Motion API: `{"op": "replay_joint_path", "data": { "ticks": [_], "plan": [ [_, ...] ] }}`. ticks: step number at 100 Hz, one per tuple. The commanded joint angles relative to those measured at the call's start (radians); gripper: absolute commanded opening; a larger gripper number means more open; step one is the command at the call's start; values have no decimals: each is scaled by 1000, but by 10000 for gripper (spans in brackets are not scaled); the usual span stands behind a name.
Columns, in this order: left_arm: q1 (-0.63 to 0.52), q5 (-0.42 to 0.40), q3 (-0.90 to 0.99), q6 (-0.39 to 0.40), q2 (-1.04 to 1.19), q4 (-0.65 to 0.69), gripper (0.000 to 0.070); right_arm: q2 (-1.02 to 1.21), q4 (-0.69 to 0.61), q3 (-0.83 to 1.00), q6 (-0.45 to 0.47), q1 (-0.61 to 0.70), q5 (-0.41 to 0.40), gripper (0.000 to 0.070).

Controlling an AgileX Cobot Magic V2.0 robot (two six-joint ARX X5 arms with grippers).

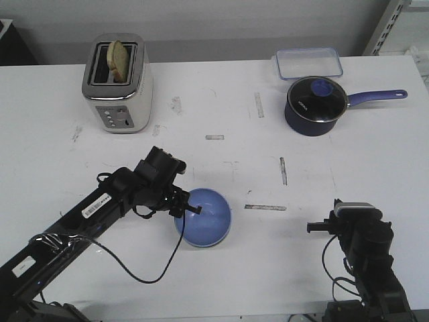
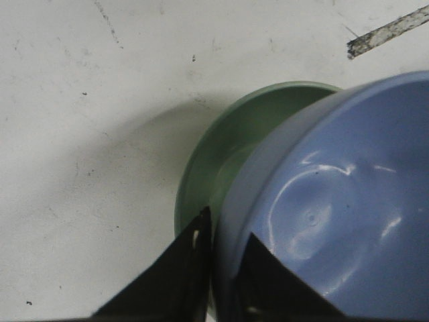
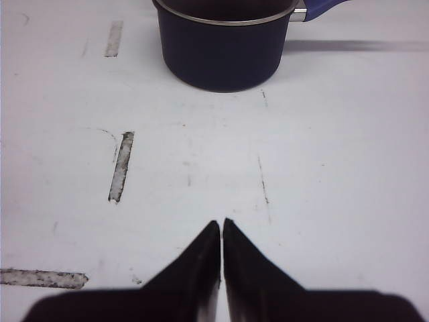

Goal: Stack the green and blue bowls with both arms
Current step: 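Carry the blue bowl with the left gripper over the green bowl, then lower the blue bowl into the green bowl and open the left gripper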

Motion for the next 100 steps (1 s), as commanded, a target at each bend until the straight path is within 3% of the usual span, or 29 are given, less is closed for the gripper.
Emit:
{"op": "replay_joint_path", "data": {
  "ticks": [1,33,38,54,64,95,100],
  "plan": [
    [-6,5,22,5,21,2,0,6,11,6,6,2,0,0],
    [-6,5,22,5,22,6,23,6,11,6,6,2,0,0],
    [-7,6,22,1,22,6,107,6,11,6,6,2,0,0],
    [-7,6,22,-3,22,5,497,6,11,6,6,2,0,0],
    [-6,6,26,-3,22,5,700,6,11,6,6,2,0,0],
    [0,1,133,2,20,-25,697,6,10,6,6,2,0,0],
    [6,-6,161,14,20,-36,567,6,10,6,6,2,0,0]
  ]
}}
